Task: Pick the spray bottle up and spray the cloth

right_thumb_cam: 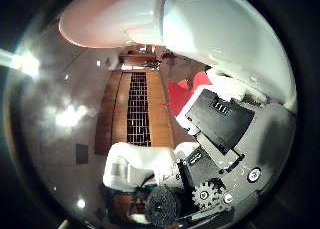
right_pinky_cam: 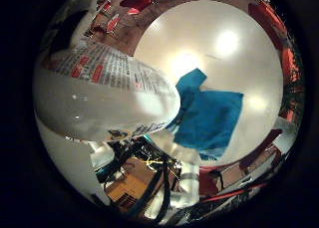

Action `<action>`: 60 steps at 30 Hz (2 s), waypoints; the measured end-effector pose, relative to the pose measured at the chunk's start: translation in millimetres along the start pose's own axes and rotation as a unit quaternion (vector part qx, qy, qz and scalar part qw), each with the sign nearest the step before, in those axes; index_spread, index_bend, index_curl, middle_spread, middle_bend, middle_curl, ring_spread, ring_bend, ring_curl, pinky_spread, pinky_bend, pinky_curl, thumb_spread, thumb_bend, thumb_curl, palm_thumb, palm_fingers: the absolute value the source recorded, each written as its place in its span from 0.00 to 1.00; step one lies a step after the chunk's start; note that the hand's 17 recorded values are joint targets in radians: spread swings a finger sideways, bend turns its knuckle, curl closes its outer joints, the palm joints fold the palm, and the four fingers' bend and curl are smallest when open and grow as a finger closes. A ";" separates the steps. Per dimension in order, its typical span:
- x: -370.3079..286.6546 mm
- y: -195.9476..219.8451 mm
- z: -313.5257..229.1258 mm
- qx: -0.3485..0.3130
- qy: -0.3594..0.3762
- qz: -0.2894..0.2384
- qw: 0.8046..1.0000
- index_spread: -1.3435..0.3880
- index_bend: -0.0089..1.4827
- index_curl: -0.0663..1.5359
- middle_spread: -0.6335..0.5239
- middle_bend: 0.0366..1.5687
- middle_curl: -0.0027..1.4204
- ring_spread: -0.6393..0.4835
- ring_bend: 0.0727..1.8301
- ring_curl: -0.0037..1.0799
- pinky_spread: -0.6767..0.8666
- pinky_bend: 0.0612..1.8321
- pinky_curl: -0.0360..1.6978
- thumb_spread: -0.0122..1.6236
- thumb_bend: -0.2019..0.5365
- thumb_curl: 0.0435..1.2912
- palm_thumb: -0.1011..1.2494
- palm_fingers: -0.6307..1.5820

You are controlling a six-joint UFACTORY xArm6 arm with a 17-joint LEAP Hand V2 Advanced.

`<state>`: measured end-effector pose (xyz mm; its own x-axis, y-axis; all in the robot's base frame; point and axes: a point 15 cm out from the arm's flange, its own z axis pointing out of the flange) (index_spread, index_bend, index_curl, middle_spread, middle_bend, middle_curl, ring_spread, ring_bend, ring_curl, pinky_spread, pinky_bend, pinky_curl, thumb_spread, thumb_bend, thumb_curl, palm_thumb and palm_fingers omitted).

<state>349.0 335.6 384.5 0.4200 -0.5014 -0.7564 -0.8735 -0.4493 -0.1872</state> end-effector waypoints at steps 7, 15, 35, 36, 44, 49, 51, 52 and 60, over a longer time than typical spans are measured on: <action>11.1 4.9 44.9 0.026 -0.050 -0.033 0.998 0.64 0.77 0.59 0.45 0.89 0.52 0.38 0.73 0.75 0.32 0.51 0.86 0.28 0.25 0.74 0.88 0.79; 30.3 27.4 84.7 0.035 -0.080 -0.059 0.994 0.64 0.77 0.59 0.45 0.90 0.53 0.38 0.73 0.75 0.33 0.51 0.87 0.27 0.24 0.75 0.87 0.79; 48.4 49.7 114.5 0.036 -0.110 -0.059 0.992 0.65 0.78 0.59 0.45 0.90 0.53 0.38 0.73 0.75 0.32 0.51 0.85 0.25 0.24 0.75 0.86 0.79; 50.1 49.8 115.7 0.035 -0.109 -0.057 0.992 0.65 0.78 0.59 0.45 0.90 0.53 0.38 0.73 0.75 0.32 0.51 0.85 0.25 0.25 0.75 0.86 0.79; 57.2 49.7 116.3 0.036 -0.108 -0.054 0.992 0.64 0.72 0.58 0.45 0.86 0.51 0.38 0.70 0.72 0.30 0.52 0.79 0.30 0.22 0.72 0.79 0.79; 57.3 51.5 116.3 0.032 -0.104 -0.059 0.992 0.60 0.48 0.55 0.43 0.74 0.47 0.37 0.66 0.64 0.25 0.55 0.66 0.32 0.21 0.65 0.73 0.73; 56.6 51.9 116.4 0.031 -0.104 -0.060 0.992 0.58 0.35 0.54 0.40 0.66 0.46 0.35 0.64 0.61 0.20 0.58 0.60 0.32 0.22 0.62 0.72 0.68; 55.7 52.0 116.1 0.031 -0.104 -0.061 0.992 0.58 0.30 0.54 0.39 0.64 0.46 0.34 0.63 0.60 0.19 0.59 0.59 0.33 0.22 0.62 0.72 0.66; 55.2 54.4 113.2 0.025 -0.095 -0.068 0.993 0.54 0.19 0.47 0.41 0.46 0.40 0.37 0.50 0.49 0.30 0.39 0.49 0.56 0.23 0.48 0.68 0.35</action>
<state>296.8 367.2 261.6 0.4846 -0.2874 -0.8262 -0.8254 -0.4629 -0.3231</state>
